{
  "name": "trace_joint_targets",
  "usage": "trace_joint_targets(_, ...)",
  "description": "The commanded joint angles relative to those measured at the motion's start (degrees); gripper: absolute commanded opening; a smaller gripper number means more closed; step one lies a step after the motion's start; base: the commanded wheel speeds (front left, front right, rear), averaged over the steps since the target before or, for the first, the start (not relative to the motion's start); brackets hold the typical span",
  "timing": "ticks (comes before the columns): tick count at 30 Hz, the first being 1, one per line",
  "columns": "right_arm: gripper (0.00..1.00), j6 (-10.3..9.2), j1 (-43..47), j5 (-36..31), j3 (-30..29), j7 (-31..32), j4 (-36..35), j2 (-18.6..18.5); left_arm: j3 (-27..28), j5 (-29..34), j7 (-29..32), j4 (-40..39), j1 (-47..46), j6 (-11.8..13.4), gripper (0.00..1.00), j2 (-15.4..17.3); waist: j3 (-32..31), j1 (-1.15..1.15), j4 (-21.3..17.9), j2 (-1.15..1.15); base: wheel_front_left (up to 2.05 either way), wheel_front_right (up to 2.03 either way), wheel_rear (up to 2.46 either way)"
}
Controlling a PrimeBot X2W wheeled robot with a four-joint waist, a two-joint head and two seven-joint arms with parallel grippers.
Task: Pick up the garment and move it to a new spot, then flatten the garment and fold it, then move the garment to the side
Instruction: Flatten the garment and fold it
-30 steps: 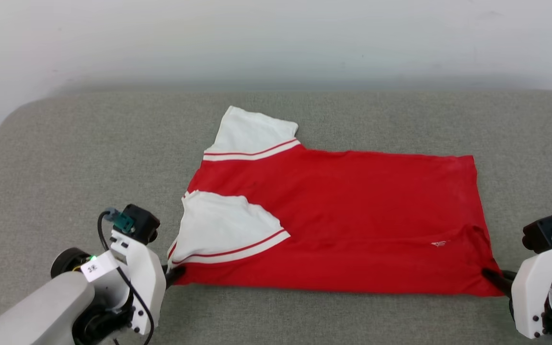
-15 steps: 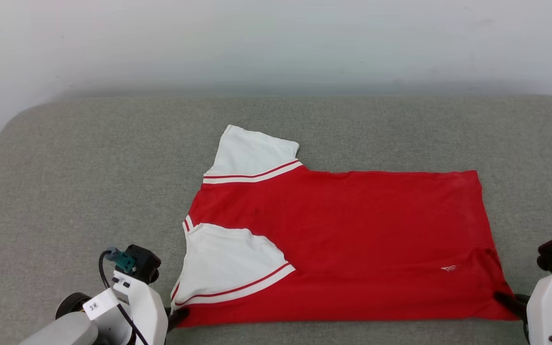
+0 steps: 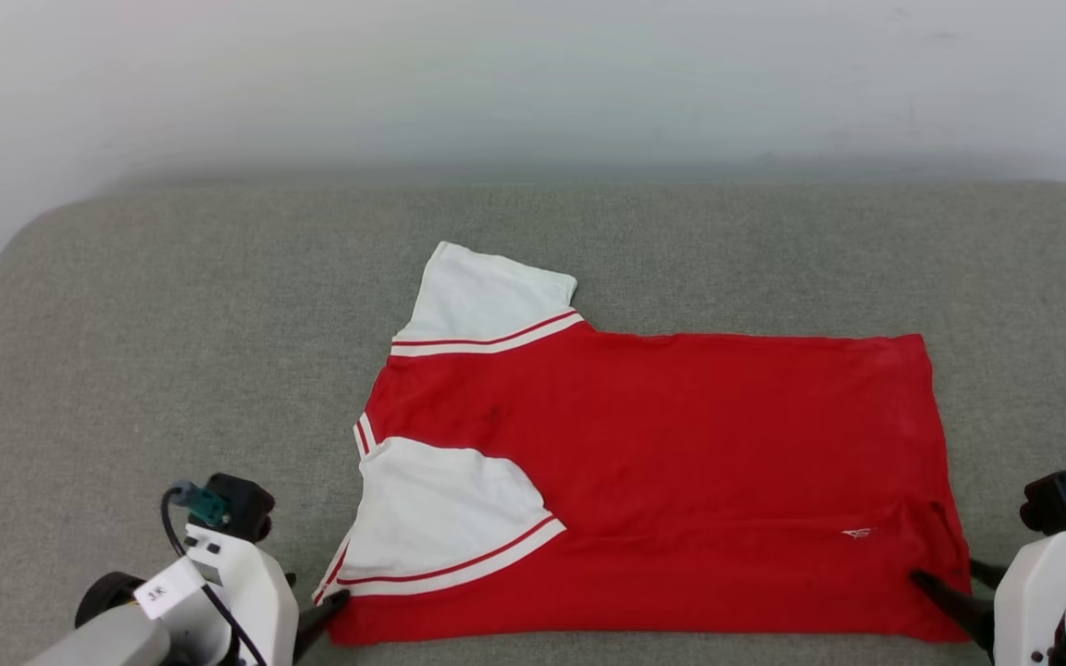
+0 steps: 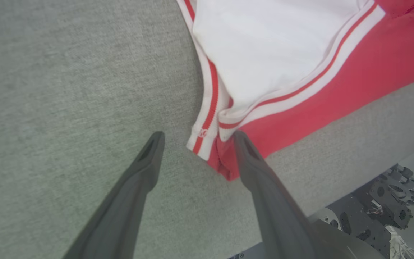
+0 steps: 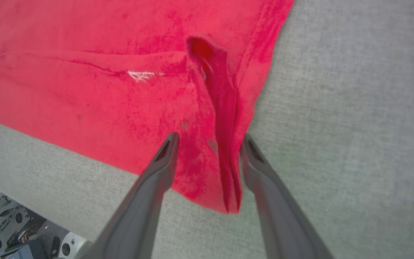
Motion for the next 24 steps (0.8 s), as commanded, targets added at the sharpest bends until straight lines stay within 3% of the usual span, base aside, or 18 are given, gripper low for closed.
trace_joint_targets(1,1.00,-0.05,0.1,-0.5,-0.4,-1.2,-0.8,-0.3,0.7,0.4,-0.7,-0.5,-0.1,0.3,1.00,0.8,-0.9,0.00,-0.2,0.00,0.00,0.00,0.00)
trace_joint_targets(9,1.00,-0.05,-1.0,-6.0,-6.4,-11.5,-5.1,1.0,5.1,2.4,-4.9,-5.1,-4.4,2.6,1.00,4.5,-2.9,0.00,-1.3,0.00,0.00,0.00,0.00)
trace_joint_targets(14,1.00,-0.05,-1.0,-12.8,-12.8,-17.5,-8.9,5.2,7.8,4.7,-8.0,-5.1,-9.4,4.0,1.00,3.8,-1.8,0.00,-2.6,0.00,0.00,0.00,0.00)
trace_joint_targets(19,1.00,-0.05,0.6,-19.8,-19.7,-21.9,-16.0,11.2,9.4,5.8,-7.4,-2.5,-16.5,3.1,1.00,2.4,1.5,0.00,-4.3,0.00,0.00,0.00,0.00)
trace_joint_targets(24,1.00,-0.05,2.2,-25.1,-24.3,-22.3,-24.3,16.7,10.1,6.4,-4.2,1.8,-24.6,2.0,1.00,0.4,6.1,0.00,-6.3,0.00,0.00,0.00,0.00)
